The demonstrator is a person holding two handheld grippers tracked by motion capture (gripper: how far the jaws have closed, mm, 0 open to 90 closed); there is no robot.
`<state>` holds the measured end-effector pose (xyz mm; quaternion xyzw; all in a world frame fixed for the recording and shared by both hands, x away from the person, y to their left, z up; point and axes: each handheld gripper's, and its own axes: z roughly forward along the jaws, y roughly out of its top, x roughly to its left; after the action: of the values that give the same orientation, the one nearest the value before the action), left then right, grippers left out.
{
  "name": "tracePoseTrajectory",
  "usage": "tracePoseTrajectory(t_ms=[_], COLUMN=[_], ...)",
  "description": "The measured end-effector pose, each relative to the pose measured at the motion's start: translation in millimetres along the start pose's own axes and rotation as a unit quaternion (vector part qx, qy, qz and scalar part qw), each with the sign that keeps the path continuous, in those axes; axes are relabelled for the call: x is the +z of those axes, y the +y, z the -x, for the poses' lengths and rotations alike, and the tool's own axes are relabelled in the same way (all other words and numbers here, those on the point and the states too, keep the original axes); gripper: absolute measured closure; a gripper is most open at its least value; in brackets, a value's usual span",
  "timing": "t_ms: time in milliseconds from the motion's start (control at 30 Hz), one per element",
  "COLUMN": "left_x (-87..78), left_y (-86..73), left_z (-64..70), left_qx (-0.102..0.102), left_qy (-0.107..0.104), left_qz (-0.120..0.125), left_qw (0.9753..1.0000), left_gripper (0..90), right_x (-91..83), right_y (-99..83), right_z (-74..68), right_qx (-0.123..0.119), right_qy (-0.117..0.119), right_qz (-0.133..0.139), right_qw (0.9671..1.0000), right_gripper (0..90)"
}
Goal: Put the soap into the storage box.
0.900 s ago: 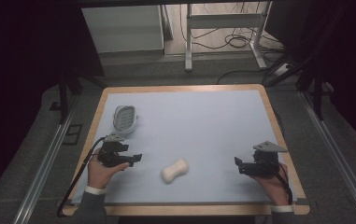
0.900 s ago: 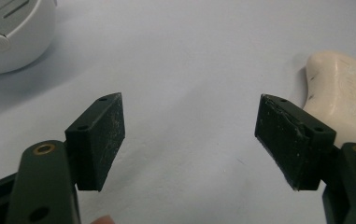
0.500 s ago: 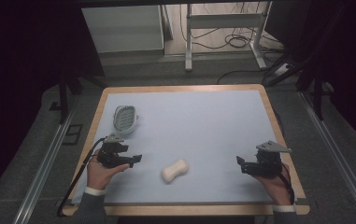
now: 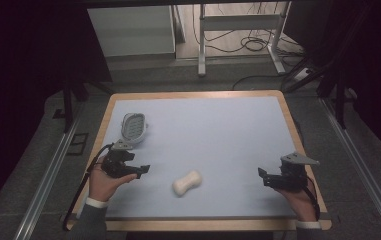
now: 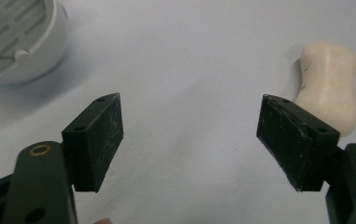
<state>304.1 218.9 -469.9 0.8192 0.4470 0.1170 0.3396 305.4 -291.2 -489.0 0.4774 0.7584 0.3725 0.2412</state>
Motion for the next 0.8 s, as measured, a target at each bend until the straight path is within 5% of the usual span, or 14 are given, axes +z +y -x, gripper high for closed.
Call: tracePoseTrajectory(t_ms=[800], left_x=[-1.6], left_y=[32.4], left_z=[36.5], left_qx=[0.055], left_qy=[-0.022], left_qz=[-0.041], left_qw=[0.9974], left_gripper=[22.5], right_x=[-2.9], right_y=[-2.1], right_z=[6.2], right_qx=[0.007], right_qy=[-0.012], right_qz=[-0.002], right_qw=[0.9999], right_gripper=[7.5])
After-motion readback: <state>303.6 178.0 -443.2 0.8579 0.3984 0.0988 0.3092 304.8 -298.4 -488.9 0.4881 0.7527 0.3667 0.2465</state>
